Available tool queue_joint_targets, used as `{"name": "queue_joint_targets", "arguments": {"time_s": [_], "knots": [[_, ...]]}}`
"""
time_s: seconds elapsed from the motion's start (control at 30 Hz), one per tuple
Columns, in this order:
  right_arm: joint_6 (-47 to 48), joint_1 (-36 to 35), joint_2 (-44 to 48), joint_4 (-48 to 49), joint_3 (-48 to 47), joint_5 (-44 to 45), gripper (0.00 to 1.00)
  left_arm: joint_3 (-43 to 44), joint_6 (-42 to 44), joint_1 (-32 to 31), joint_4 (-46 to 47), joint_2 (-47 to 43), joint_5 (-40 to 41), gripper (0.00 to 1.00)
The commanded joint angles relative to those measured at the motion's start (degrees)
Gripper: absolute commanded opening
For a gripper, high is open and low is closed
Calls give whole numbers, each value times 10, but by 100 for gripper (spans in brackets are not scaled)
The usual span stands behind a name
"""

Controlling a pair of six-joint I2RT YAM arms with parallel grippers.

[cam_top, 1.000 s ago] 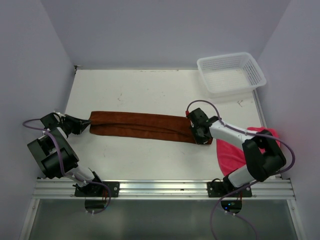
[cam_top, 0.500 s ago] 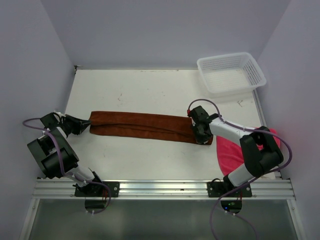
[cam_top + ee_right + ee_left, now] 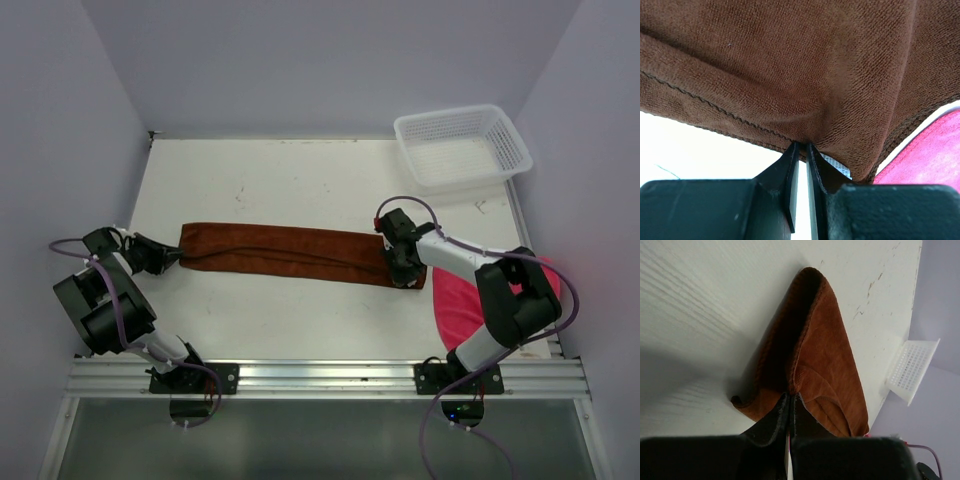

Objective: Roll the towels
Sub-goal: Fold the towel

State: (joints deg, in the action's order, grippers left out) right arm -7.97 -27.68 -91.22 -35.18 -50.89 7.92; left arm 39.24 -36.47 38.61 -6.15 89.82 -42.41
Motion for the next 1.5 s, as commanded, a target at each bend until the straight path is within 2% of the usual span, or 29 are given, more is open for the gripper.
{"name": "queue_joint_targets", "arguments": {"time_s": [0.0, 0.3, 0.63, 0.73, 0.77, 0.87, 0.97, 1.2, 1.33, 1.47], "knots": [[-5, 5, -15, 1, -9, 2, 15, 23, 32, 11, -35, -12, 17, 0], [-9, 6, -5, 2, -3, 12, 14, 41, 53, 42, -67, -3, 31, 0], [-10, 9, -13, -2, -8, 13, 14, 41, 70, 43, -57, 24, 43, 0], [-10, 9, -12, -2, -7, 13, 14, 43, 71, 43, -56, 26, 45, 9], [-9, 8, -12, -2, -7, 12, 14, 43, 70, 42, -55, 26, 44, 19], [-6, 9, -5, 4, -6, -2, 17, 37, 70, 42, -47, 18, 40, 35], [-4, 9, 17, 2, -10, -28, 20, 31, 69, 39, -40, -3, 44, 46], [-2, 8, 68, -34, -31, -55, 33, 52, 90, 5, -65, -75, 114, 52], [0, 9, 97, -54, -49, -67, 37, 79, 100, -25, -91, -105, 164, 58], [-7, 8, 129, -65, -67, -62, 39, 121, 109, -56, -125, -126, 235, 61]]}}
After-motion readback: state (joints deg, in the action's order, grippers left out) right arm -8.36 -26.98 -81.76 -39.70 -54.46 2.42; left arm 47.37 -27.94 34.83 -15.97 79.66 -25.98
